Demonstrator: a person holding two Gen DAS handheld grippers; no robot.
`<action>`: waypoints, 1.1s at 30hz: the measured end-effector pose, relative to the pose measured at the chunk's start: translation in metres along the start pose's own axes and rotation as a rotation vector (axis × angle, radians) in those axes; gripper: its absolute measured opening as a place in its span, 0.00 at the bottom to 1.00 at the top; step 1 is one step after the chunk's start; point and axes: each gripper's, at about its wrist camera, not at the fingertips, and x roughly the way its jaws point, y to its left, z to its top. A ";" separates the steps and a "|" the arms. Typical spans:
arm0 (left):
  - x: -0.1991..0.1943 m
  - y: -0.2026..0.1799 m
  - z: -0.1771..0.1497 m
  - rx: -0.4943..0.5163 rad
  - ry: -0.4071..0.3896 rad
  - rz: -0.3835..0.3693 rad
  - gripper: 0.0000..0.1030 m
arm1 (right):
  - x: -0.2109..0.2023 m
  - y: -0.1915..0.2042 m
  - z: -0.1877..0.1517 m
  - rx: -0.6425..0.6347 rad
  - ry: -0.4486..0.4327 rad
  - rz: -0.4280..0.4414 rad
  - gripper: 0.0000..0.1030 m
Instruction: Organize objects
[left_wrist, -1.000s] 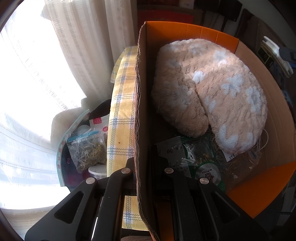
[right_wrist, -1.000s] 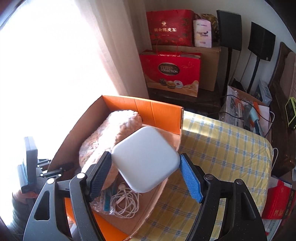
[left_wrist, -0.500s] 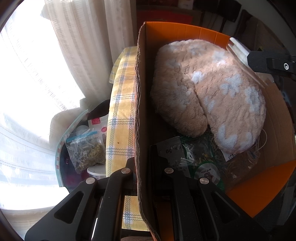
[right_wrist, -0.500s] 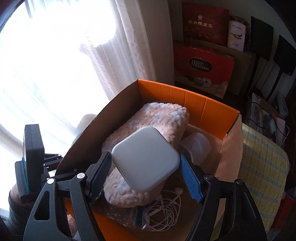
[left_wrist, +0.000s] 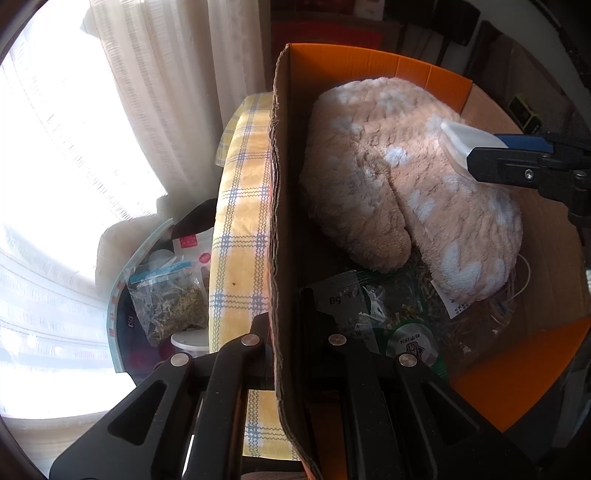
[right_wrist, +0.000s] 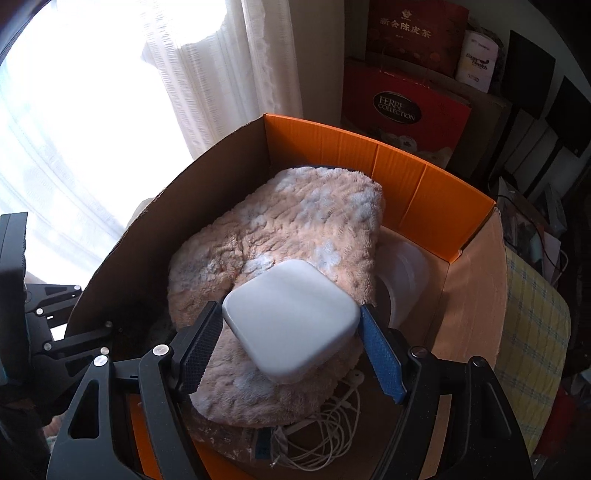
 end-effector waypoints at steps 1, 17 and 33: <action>0.000 0.000 0.000 0.001 0.000 0.000 0.05 | -0.003 -0.001 0.000 0.005 -0.007 0.003 0.74; 0.001 0.004 0.000 0.003 -0.003 -0.002 0.05 | -0.033 0.002 0.000 -0.055 -0.057 -0.002 0.77; -0.029 0.003 -0.004 -0.017 -0.050 -0.004 0.17 | -0.037 -0.008 -0.015 -0.004 -0.068 -0.002 0.76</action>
